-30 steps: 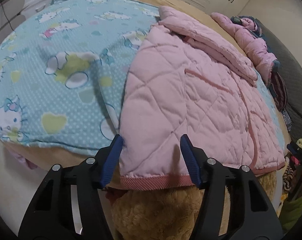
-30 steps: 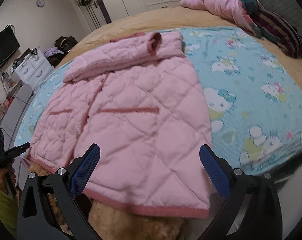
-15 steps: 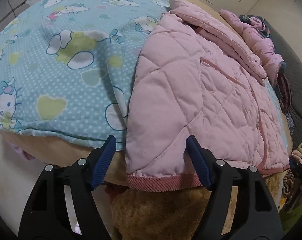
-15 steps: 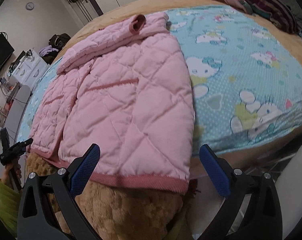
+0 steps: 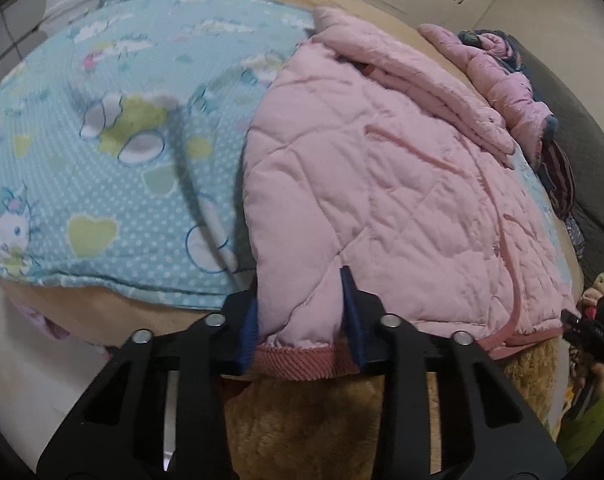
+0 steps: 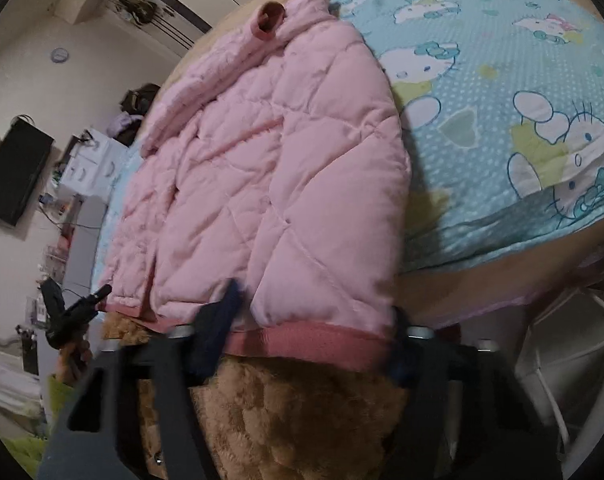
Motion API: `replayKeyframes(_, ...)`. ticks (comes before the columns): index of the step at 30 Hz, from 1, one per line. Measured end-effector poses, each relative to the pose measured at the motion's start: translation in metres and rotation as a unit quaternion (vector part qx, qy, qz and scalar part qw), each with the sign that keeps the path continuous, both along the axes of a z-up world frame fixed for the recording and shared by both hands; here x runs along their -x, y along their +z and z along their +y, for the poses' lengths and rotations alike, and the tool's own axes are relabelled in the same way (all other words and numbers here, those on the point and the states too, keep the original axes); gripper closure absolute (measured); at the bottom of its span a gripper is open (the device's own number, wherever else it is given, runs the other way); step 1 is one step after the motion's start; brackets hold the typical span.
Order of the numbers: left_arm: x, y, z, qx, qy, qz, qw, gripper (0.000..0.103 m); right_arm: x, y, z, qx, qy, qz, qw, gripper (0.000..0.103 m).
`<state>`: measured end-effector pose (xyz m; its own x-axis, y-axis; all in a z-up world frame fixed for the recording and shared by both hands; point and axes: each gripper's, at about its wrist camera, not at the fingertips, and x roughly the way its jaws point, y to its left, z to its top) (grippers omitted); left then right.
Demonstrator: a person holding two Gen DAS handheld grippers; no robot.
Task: Fold large clothes
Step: 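Close both tools on the ribbed hem of the jacket, then lift the gripped hem with both tools and fold it toward the collar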
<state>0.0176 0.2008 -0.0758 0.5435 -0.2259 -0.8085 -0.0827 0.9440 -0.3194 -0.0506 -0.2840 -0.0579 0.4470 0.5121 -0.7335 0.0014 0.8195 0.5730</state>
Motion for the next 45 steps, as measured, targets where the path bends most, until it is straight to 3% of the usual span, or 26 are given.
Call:
replayKeyframes(3,0.001,0.012,-0.005,-0.003,-0.005,-0.015,0.9999,0.087,0.004,0.015,-0.003,-0.004,0.002,-0.027,1.000,0.076)
replayKeyframes(7,0.000,0.031,-0.011,-0.008,-0.010,-0.041,0.9991,0.088,0.005,0.040,-0.001,-0.008,0.011,-0.072,0.997,0.083)
replayKeyframes(18,-0.010,0.069,-0.026,-0.037,-0.014,-0.086,0.9955,0.089,-0.008,0.076,0.000,-0.035,0.012,-0.148,0.988,0.085)
replayKeyframes(20,-0.013,0.075,-0.031,-0.053,-0.014,-0.094,0.9941,0.089,-0.011,0.081,-0.001,-0.037,0.010,-0.154,0.987,0.085)
replayKeyframes(25,-0.022,0.088,-0.033,-0.038,-0.010,-0.108,0.9933,0.089,-0.024,0.090,-0.003,-0.042,0.009,-0.162,0.986,0.085)
replayKeyframes(36,-0.034,0.107,-0.038,-0.047,-0.009,-0.127,0.9908,0.089,-0.046,0.102,-0.007,-0.046,-0.002,-0.173,0.984,0.085)
replayKeyframes(42,-0.039,0.094,-0.037,-0.057,-0.012,-0.103,0.9930,0.086,-0.052,0.103,-0.011,-0.052,-0.011,-0.174,0.983,0.085)
replayKeyframes(45,-0.033,0.077,-0.031,-0.043,-0.011,-0.081,0.9958,0.076,-0.053,0.103,-0.010,-0.051,-0.012,-0.178,0.983,0.085)
